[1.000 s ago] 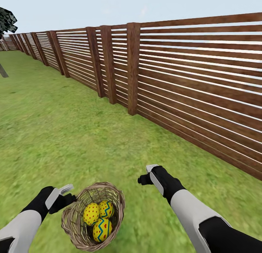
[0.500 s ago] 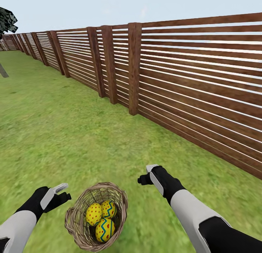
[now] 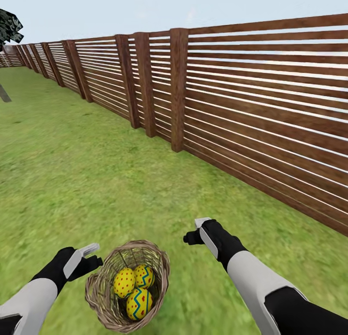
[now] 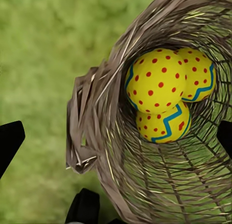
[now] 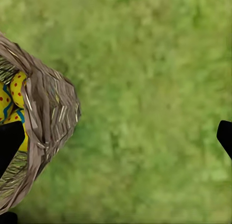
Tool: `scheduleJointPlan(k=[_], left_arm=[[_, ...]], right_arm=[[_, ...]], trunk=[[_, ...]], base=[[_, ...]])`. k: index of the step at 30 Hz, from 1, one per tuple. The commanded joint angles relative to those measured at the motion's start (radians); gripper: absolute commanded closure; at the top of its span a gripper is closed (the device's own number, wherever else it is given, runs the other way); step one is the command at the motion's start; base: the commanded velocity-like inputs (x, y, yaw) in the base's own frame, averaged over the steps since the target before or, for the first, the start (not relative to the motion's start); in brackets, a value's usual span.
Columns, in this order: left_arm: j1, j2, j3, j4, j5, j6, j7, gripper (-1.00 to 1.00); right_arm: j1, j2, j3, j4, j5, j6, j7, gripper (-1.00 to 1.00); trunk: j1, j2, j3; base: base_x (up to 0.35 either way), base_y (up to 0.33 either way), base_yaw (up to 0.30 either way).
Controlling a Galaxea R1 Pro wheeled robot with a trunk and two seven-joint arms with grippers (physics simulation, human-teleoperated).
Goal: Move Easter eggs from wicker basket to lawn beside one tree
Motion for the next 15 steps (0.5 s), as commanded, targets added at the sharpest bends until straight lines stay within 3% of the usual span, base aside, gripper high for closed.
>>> scheduleJointPlan(k=[1,11,15], left_arm=[[0.0,0.0,0.003,-0.001,0.011,0.005,0.008,-1.0],[0.0,0.0,0.002,-0.002,0.012,0.005,0.008,-1.0],[0.0,0.001,0.002,-0.002,0.012,0.005,0.008,-1.0]], right_arm=[[-0.001,-0.001,0.006,-0.001,-0.012,0.004,-0.007,-1.0],[-0.001,-0.003,0.006,-0.001,-0.055,0.002,-0.004,-1.0],[-0.001,-0.031,0.006,-0.007,-0.057,-0.002,0.079,-1.0]], trunk=[[0.004,-0.008,-0.004],[0.042,-0.078,-0.035],[0.058,-0.106,-0.048]], base=[[0.0,0.0,0.0],[0.0,0.0,0.0],[0.0,0.0,0.0]])
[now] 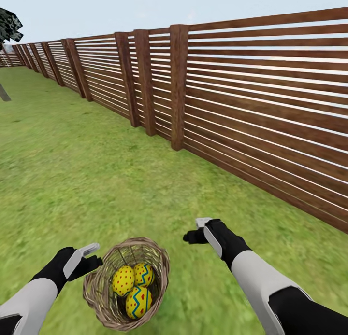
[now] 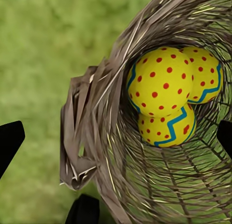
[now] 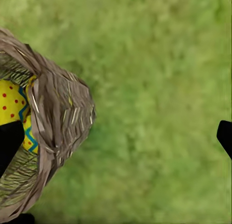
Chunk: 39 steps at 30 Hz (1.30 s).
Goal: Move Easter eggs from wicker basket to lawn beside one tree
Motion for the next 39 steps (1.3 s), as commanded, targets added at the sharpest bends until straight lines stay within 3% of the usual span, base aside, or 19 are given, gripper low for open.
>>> scheduleJointPlan(k=[1,4,6,9,15,39], left_arm=[[0.0,-0.001,0.003,-0.002,0.011,0.005,0.008,-1.0],[0.0,0.0,0.003,-0.002,0.011,0.005,0.008,-1.0],[0.0,0.0,0.003,-0.002,0.011,0.005,0.008,-1.0],[0.0,0.0,0.002,-0.001,0.011,0.005,0.008,-1.0],[0.0,0.0,0.003,0.0,0.011,0.005,0.008,-1.0],[0.0,-0.001,0.003,0.0,0.011,0.005,0.007,-1.0]], right_arm=[[-0.001,-0.007,0.003,-0.003,-0.002,0.003,0.019,-1.0],[-0.001,-0.052,-0.031,-0.021,-0.003,0.002,0.142,-1.0],[-0.001,-0.082,-0.094,-0.031,-0.002,0.005,0.252,-1.0],[-0.001,-0.11,-0.148,-0.035,-0.001,0.006,0.329,-1.0],[-0.001,-0.125,-0.169,-0.038,0.0,0.007,0.358,-1.0],[-0.001,-0.128,-0.17,-0.046,0.0,0.008,0.36,-1.0]], trunk=[[0.004,-0.008,-0.004],[0.015,-0.029,-0.013],[0.023,-0.043,-0.02],[0.035,-0.064,-0.029],[0.058,-0.106,-0.048],[0.15,-0.274,-0.123]], base=[[0.0,0.0,0.0],[0.0,0.0,0.0],[0.0,0.0,0.0],[0.0,0.0,0.0],[0.0,0.0,0.0],[0.0,0.0,0.0]])
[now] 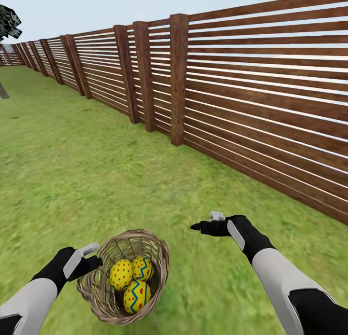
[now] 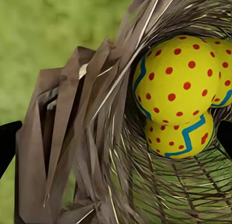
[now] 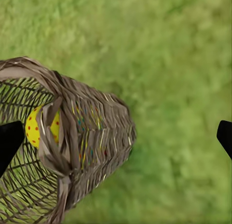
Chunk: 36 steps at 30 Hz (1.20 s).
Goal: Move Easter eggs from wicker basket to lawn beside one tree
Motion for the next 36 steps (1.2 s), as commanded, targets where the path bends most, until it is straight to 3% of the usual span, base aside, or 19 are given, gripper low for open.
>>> scheduleJointPlan(k=[1,22,23,36], left_arm=[[0.0,0.0,0.003,-0.002,0.011,0.005,0.008,-1.0],[0.0,-0.001,0.003,-0.003,0.011,0.005,0.009,-1.0],[0.0,-0.001,0.003,-0.003,0.011,-0.001,0.008,1.0],[0.0,-0.003,0.002,-0.013,0.011,-0.015,0.008,1.0]], right_arm=[[0.0,0.0,0.002,-0.001,-0.004,0.004,-0.001,-1.0],[0.0,-0.007,0.001,-0.001,-0.004,0.004,0.0,-1.0],[0.0,-0.008,0.001,-0.001,-0.004,0.004,0.0,-1.0],[0.0,-0.008,0.001,-0.001,-0.006,0.004,0.0,-1.0]], trunk=[[0.004,-0.008,-0.004],[0.084,-0.155,-0.07],[0.084,-0.155,-0.07],[0.08,-0.148,-0.067]], base=[[0.0,0.0,0.0],[0.0,0.0,0.0],[0.0,0.0,0.0],[0.0,0.0,0.0]])
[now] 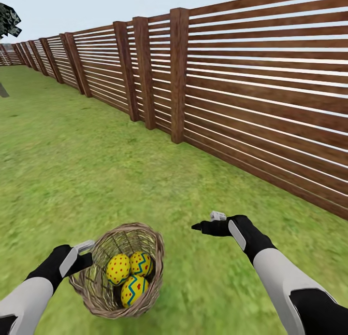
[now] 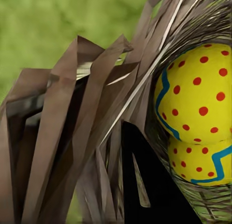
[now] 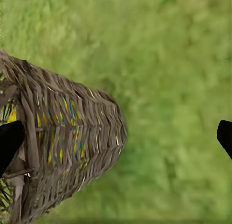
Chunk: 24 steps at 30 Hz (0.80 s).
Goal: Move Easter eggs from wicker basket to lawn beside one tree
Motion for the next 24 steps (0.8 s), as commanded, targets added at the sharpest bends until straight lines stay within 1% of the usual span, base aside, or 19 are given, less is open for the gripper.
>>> scheduleJointPlan(k=[1,4,6,24], left_arm=[[0.001,-0.028,0.003,0.017,0.053,0.0,0.0,1.0],[0.001,-0.045,0.001,0.016,0.052,0.001,0.001,1.0],[0.001,-0.047,0.001,0.016,0.051,0.002,0.001,1.0],[0.001,-0.046,0.002,0.007,0.051,0.003,0.003,1.0]], right_arm=[[0.0,-0.001,0.003,-0.001,-0.004,0.004,-0.001,-1.0],[0.0,-0.001,0.003,-0.001,-0.004,0.004,-0.001,-1.0],[0.0,-0.001,0.003,-0.001,-0.004,0.004,-0.001,-1.0],[0.0,-0.002,0.003,-0.001,-0.004,0.001,-0.003,-1.0]], trunk=[[-0.004,0.007,0.002],[-0.015,0.028,0.012],[-0.023,0.042,0.018],[-0.092,0.168,0.074]], base=[[0.0,0.0,0.0],[0.0,0.0,0.0],[0.0,0.0,0.0],[0.0,0.0,0.0]])
